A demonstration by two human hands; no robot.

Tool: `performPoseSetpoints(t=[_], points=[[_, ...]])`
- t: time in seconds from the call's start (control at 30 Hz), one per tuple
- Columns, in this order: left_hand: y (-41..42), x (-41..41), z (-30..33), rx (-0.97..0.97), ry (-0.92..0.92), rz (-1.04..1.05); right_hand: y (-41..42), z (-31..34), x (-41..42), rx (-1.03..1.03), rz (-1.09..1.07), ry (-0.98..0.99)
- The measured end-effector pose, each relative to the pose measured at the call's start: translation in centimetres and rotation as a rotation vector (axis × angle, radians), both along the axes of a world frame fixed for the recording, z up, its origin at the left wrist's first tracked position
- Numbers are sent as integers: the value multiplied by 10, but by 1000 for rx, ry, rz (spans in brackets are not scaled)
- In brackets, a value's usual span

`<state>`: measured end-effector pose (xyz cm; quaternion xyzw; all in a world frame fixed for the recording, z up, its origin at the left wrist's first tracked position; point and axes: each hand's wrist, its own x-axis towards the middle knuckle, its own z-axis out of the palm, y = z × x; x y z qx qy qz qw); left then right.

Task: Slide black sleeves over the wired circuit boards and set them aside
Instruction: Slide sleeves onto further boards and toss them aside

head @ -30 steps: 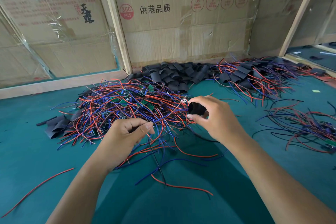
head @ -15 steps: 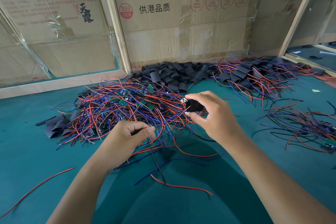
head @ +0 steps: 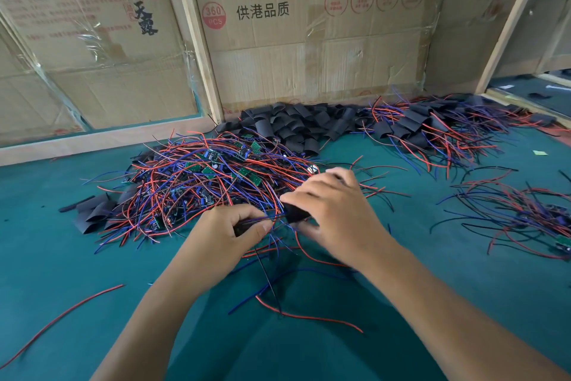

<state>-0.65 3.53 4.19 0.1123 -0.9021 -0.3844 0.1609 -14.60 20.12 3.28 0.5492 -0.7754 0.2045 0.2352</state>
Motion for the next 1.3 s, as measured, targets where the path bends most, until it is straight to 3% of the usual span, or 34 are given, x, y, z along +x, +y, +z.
performPoseSetpoints(t=[0.1, 0.27, 0.37, 0.63, 1.0, 1.3], points=[[5, -1, 1, -28, 5, 1, -13, -4, 18, 112, -7, -1], [7, 1, 1, -53, 51, 40, -13, -4, 22, 79, 45, -318], [9, 0, 2, -9, 84, 80, -9, -7, 14, 80, 115, -407], [7, 0, 4, -142, 166, 13, -6, -9, 2, 33, 149, -413], [8, -2, 0, 2, 185, 75, -4, -8, -4, 32, 149, -442], [7, -2, 1, -100, 211, -4, -2, -7, -4, -5, 201, -412]])
